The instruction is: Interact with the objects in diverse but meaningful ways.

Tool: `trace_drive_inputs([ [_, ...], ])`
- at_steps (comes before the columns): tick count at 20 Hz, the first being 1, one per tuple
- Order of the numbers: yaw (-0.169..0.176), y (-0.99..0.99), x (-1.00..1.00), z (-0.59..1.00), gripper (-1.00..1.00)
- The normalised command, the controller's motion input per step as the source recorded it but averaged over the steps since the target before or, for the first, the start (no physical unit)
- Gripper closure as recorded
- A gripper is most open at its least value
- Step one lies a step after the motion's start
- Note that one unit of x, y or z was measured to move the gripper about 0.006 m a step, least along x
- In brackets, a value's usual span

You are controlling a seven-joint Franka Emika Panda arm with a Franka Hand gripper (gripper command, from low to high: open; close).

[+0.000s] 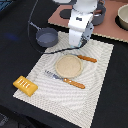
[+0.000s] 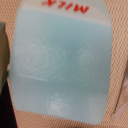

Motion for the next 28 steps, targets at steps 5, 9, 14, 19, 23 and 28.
trace_drive_inputs([
  [5,0.000,-0.45,0.00,0.93,-1.00],
  [9,0.000,-0.90,-0.01,0.43,-1.00],
  [14,0.000,-0.94,-0.05,0.16,-1.00],
  [19,0.000,-0.95,-0.09,0.02,-1.00],
  [23,0.000,-0.93,-0.10,-0.15,-1.00],
  [28,0.000,-0.95,-0.14,-0.19,-1.00],
])
